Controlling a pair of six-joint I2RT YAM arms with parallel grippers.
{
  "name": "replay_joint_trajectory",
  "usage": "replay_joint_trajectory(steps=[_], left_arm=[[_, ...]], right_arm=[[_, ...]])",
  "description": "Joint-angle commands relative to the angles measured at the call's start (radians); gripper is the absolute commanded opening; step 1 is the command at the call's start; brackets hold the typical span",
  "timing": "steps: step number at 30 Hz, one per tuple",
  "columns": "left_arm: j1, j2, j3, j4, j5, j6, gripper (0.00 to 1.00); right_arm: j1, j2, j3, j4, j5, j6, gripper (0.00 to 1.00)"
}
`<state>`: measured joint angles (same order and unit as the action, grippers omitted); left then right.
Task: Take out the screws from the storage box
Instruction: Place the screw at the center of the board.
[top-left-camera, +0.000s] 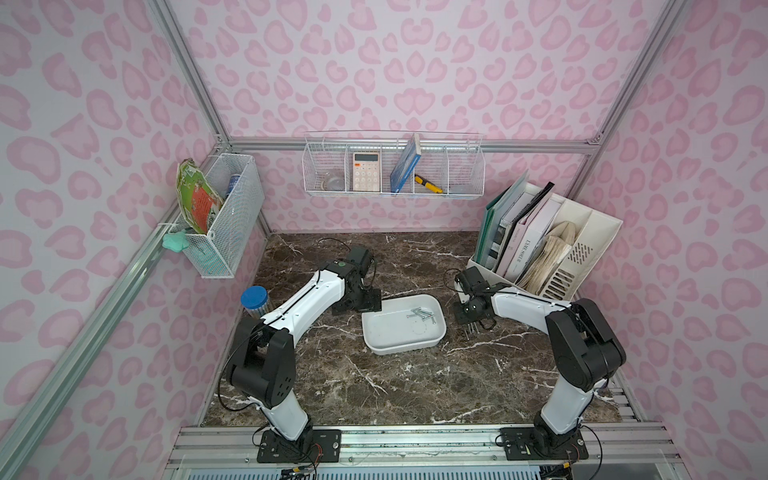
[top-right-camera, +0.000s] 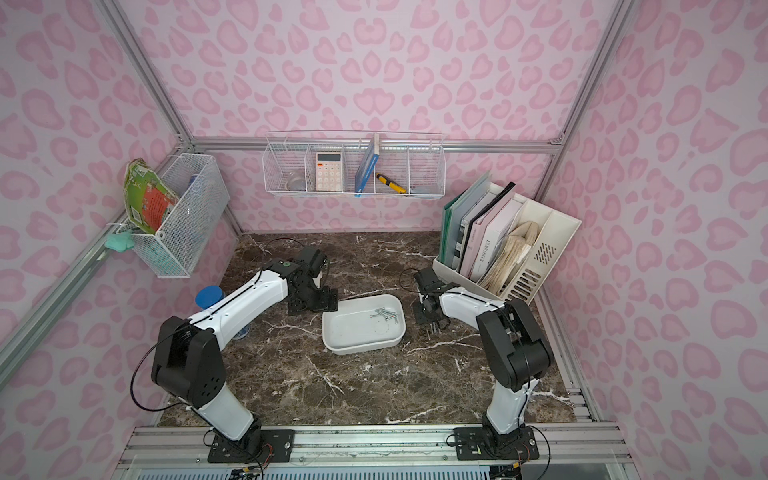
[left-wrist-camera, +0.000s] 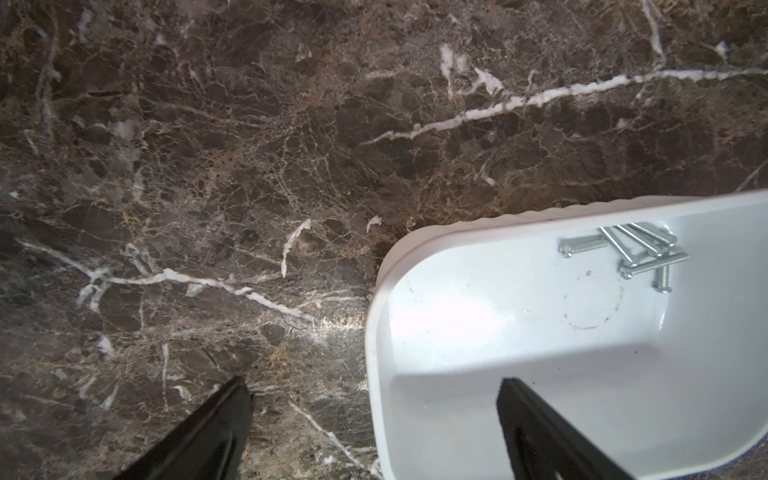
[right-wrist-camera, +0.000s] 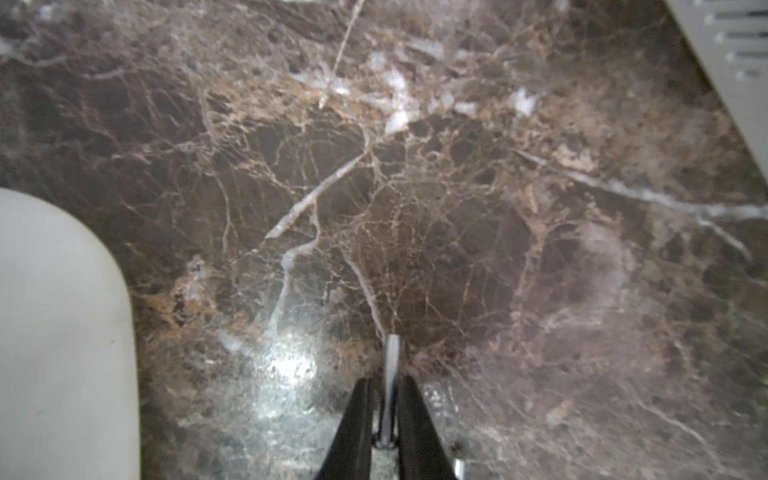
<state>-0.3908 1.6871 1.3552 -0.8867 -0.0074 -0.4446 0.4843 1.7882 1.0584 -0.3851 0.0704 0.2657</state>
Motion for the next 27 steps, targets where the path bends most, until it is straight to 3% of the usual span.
replay_joint_trajectory(steps=[1,7,13,17,21,25,27], left_arm=[[0.0,0.001,0.007,-0.012,0.006,0.006,0.97],[0.0,-0.005,0.005,-0.008,0.001,0.007,0.97],[0.0,-0.017,0.0,-0.002,0.002,0.01,0.97],[0.0,-0.028,-0.008,0.006,-0.003,0.01,0.97],[-0.002,-0.034,-0.008,0.009,0.0,0.009,0.97],[-0.002,-0.053,-0.015,0.023,-0.003,0.009,0.97],[-0.001,-0.066,-0.024,0.031,-0.013,0.007,0.97]], right_arm=[[0.003,0.002,-0.003,-0.019,0.016,0.0,0.2],[0.011,-0.014,0.006,-0.032,0.015,0.006,0.27],[0.012,-0.075,0.038,-0.057,0.014,-0.001,0.28],[0.013,-0.151,0.044,-0.049,-0.046,-0.013,0.28],[0.02,-0.264,0.005,0.052,-0.198,-0.017,0.28],[0.077,-0.312,-0.02,0.171,-0.308,-0.017,0.34],[0.164,-0.262,0.037,0.132,-0.206,-0.063,0.37]])
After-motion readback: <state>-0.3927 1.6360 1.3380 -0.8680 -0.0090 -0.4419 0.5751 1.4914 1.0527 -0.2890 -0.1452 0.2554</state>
